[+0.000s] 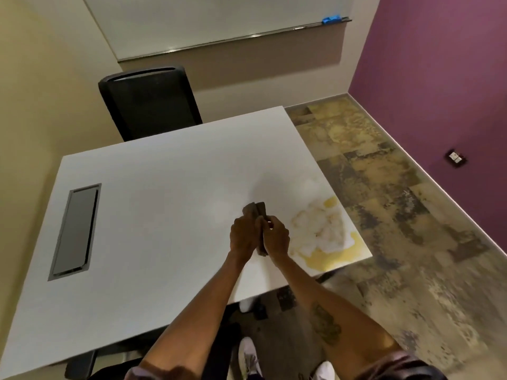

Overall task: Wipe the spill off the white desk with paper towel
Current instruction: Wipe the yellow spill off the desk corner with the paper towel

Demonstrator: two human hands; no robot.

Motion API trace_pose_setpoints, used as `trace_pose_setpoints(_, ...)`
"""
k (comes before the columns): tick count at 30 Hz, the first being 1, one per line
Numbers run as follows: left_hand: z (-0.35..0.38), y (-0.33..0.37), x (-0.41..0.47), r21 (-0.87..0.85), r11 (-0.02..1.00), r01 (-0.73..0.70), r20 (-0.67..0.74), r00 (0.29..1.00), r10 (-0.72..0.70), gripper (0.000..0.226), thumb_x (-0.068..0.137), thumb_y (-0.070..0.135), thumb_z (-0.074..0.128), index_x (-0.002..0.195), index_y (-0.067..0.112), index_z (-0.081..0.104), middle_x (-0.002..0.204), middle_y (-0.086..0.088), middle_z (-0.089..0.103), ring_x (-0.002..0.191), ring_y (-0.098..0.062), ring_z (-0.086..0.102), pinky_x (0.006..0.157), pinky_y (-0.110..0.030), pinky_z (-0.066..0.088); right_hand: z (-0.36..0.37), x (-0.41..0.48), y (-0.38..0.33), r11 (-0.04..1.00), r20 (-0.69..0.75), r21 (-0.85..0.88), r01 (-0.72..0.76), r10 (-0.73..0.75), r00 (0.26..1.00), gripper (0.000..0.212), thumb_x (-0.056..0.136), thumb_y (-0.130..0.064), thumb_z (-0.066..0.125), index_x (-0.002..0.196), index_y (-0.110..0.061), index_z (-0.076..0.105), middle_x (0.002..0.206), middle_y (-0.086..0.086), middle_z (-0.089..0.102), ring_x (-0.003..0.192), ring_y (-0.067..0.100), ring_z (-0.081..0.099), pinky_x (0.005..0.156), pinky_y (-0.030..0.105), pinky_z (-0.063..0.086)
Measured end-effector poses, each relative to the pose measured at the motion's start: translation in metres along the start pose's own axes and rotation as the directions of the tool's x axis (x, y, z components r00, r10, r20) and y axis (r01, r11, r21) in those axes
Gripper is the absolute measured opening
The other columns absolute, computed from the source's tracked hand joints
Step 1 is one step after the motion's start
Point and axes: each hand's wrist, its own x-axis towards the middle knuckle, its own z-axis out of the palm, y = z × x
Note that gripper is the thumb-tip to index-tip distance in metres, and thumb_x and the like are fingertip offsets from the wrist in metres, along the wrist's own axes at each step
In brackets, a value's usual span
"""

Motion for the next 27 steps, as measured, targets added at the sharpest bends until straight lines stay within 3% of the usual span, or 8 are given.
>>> trace_pose_setpoints(5,0.029,0.019,-0.002,-0.142,0.977,0.159,0.007,0.987,-0.16,0.021,0.101,0.017,0.053,0.118,0.014,0.065,0.1,-0.011,0.074,0.09,-0.03,0.073,0.066,-0.025,0.044,-0.027,0.005,0.021,0.999,-0.017,-0.003,0.032,-0.032,0.999,0.028,0.102,-0.026,0.047,0.117,-0.016,0.068,0.109,0.008,0.074,0.101,0.027,0.067,0.092,0.04,0.052)
trace_pose_setpoints(8,0.045,0.026,-0.006,-0.2,0.965,0.171,-0.018,0.984,-0.178,0.03,0.099,0.012,0.057,0.127,0.017,0.067,0.108,-0.01,0.074,0.096,-0.03,0.072,0.073,-0.027,0.045,-0.039,0.007,0.031,1.0,-0.016,0.027,0.012,-0.011,1.0,0.027,0.102,-0.023,0.046,0.115,-0.018,0.069,0.109,0.006,0.074,0.1,0.025,0.067,0.092,0.037,0.053)
trace_pose_setpoints(10,0.053,0.029,-0.007,-0.208,0.963,0.173,-0.016,0.983,-0.18,0.036,0.099,0.012,0.059,0.134,0.015,0.063,0.111,-0.012,0.075,0.099,-0.031,0.072,0.078,-0.029,0.05,-0.045,0.009,0.037,1.0,-0.016,0.026,0.013,-0.013,1.0,0.028,0.102,-0.022,0.045,0.115,-0.019,0.069,0.109,0.006,0.074,0.1,0.025,0.067,0.091,0.036,0.053)
trace_pose_setpoints(14,0.066,0.035,-0.005,-0.151,0.951,0.269,0.022,0.963,-0.269,0.032,0.096,0.021,0.062,0.124,0.007,0.065,0.11,-0.016,0.074,0.101,-0.035,0.071,0.083,-0.037,0.056,-0.057,0.012,0.048,1.0,-0.008,-0.003,0.028,-0.028,1.0,0.029,0.103,-0.021,0.044,0.119,-0.016,0.067,0.111,0.009,0.073,0.102,0.027,0.067,0.092,0.038,0.053)
trace_pose_setpoints(17,0.075,0.039,-0.005,-0.103,0.959,0.263,0.035,0.965,-0.261,0.025,0.096,0.021,0.059,0.114,0.01,0.073,0.104,-0.013,0.076,0.095,-0.034,0.072,0.077,-0.031,0.05,-0.065,0.012,0.057,0.999,-0.051,-0.034,0.034,-0.036,0.998,0.029,0.103,-0.021,0.046,0.124,-0.015,0.065,0.114,0.008,0.073,0.104,0.027,0.068,0.095,0.038,0.053)
trace_pose_setpoints(20,0.083,0.043,-0.006,-0.073,0.969,0.237,0.034,0.971,-0.235,0.025,0.099,0.024,0.059,0.115,0.013,0.076,0.107,-0.012,0.078,0.096,-0.033,0.073,0.089,-0.036,0.056,-0.074,0.015,0.063,0.998,-0.142,-0.06,0.008,-0.016,0.99,0.027,0.102,-0.025,0.047,0.119,-0.015,0.066,0.112,0.006,0.074,0.104,0.026,0.068,0.096,0.036,0.051)
trace_pose_setpoints(24,0.091,0.048,-0.009,-0.1,0.983,0.156,0.056,0.987,-0.151,0.028,0.1,0.026,0.063,0.123,0.017,0.075,0.113,-0.008,0.078,0.105,-0.031,0.072,0.099,-0.037,0.053,-0.082,0.018,0.063,0.997,-0.209,-0.065,0.031,-0.044,0.977,0.025,0.101,-0.025,0.049,0.112,-0.016,0.07,0.105,0.004,0.076,0.098,0.023,0.07,0.085,0.026,0.047)
trace_pose_setpoints(27,0.094,0.051,-0.009,-0.146,0.978,0.152,0.068,0.987,-0.143,0.028,0.1,0.026,0.065,0.125,0.018,0.074,0.114,-0.007,0.078,0.107,-0.029,0.072,0.101,-0.036,0.051,-0.086,0.017,0.064,0.998,-0.169,-0.026,0.049,-0.053,0.984,0.025,0.1,-0.024,0.05,0.114,-0.016,0.07,0.106,0.004,0.075,0.098,0.023,0.069,0.09,0.031,0.05)
